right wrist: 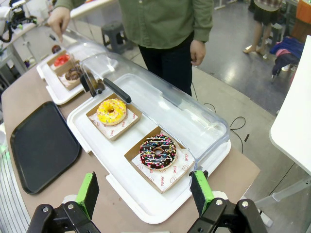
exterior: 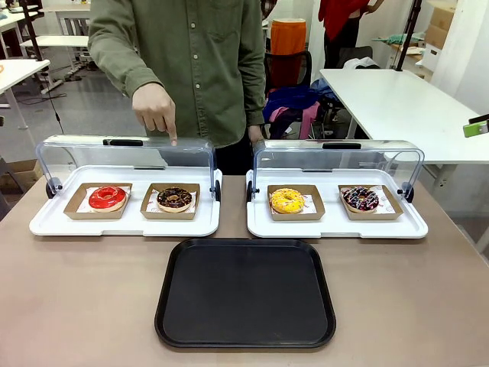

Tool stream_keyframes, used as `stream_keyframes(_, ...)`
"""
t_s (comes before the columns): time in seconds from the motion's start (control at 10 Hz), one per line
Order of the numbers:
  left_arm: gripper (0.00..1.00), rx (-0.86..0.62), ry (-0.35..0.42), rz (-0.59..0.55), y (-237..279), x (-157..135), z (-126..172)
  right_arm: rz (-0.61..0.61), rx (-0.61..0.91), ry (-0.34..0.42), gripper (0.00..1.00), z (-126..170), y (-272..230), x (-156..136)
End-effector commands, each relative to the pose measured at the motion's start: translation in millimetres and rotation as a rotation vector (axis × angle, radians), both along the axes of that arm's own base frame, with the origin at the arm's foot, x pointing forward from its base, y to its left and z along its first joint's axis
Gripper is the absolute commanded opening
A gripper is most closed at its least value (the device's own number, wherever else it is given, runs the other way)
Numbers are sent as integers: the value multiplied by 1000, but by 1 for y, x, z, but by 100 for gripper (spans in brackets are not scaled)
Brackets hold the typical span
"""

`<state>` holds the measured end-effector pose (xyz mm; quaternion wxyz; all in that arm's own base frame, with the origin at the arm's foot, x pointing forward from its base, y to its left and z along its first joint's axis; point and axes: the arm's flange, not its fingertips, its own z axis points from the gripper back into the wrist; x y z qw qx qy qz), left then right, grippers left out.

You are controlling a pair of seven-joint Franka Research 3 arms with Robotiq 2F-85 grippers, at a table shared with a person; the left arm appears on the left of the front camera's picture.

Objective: Move the second donut from the left to the tray.
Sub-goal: Pick up the Paper togo box containing the Donut indicated by the person and place it on the Handle tray.

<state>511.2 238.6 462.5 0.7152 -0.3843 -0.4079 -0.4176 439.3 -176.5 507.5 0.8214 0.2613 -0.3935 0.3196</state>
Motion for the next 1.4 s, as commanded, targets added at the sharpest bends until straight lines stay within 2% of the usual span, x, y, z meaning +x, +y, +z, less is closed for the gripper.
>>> stream_keyframes(0.0,100,-4,-2,-6,-1,-1,2,-6,11,-2,100,2,5,-2)
stream_keyframes(0.7,100,0,0,0,0,0,0,-6,11,-2,100,2,5,-2)
stream_keyframes(0.9,100,183,-80,-27,-36,-8,32,-6,11,-2,100,2,5,-2)
stream_keyframes(1.1,100,320,-131,-104,-89,-11,66,-6,11,-2,100,2,5,-2)
stream_keyframes(1.3,100,477,-170,-157,-149,-13,86,-6,11,-2,100,2,5,-2)
